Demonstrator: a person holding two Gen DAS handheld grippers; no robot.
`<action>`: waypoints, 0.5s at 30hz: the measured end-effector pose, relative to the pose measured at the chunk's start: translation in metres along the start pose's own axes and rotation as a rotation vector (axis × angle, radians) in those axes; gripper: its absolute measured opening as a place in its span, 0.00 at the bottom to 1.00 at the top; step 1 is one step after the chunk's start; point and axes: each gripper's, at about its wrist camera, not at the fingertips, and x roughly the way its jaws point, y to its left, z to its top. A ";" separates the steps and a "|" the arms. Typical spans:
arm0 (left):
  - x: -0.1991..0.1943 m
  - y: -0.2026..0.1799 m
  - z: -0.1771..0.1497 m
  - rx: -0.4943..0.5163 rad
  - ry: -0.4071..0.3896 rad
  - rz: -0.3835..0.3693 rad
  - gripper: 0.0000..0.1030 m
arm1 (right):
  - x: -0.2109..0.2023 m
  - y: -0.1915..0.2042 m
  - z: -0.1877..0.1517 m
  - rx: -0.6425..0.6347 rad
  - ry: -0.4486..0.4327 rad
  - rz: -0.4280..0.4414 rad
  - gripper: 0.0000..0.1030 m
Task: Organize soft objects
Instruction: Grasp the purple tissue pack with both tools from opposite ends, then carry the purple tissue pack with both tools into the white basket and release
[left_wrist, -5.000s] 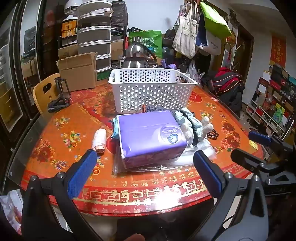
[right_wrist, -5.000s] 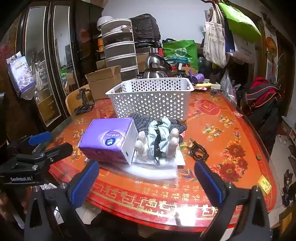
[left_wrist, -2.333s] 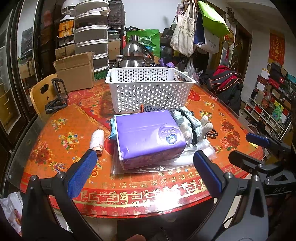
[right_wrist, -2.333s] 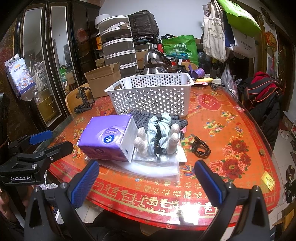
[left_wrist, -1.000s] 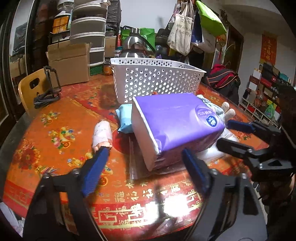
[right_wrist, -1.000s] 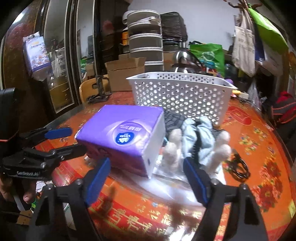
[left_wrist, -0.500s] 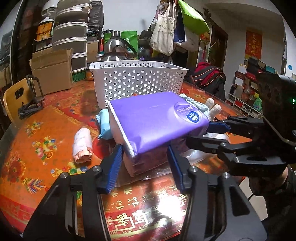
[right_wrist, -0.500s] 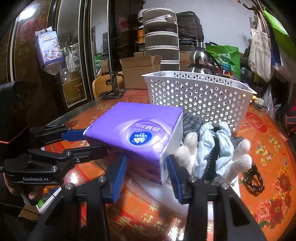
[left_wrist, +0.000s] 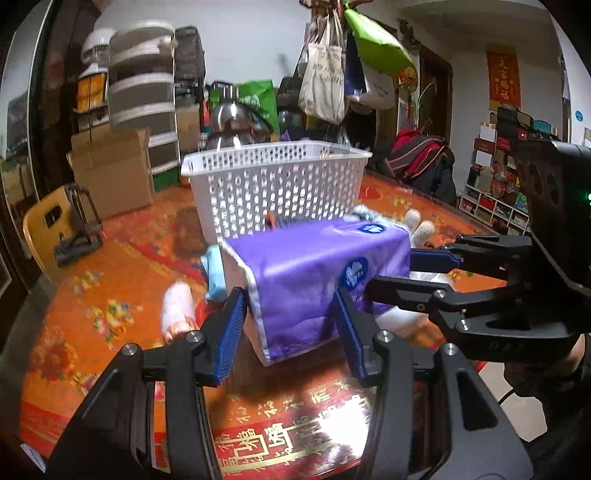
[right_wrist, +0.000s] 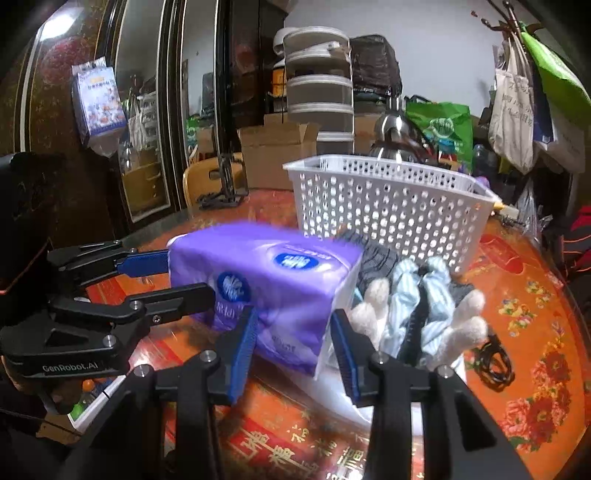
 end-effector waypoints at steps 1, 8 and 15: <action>-0.003 -0.002 0.002 0.004 -0.007 -0.002 0.44 | -0.004 0.000 0.001 0.001 -0.008 0.000 0.39; -0.018 -0.012 0.020 0.022 -0.057 0.007 0.45 | -0.027 0.000 0.015 -0.006 -0.064 -0.031 0.39; -0.024 -0.024 0.044 0.040 -0.094 0.017 0.45 | -0.041 -0.005 0.028 0.000 -0.088 -0.054 0.38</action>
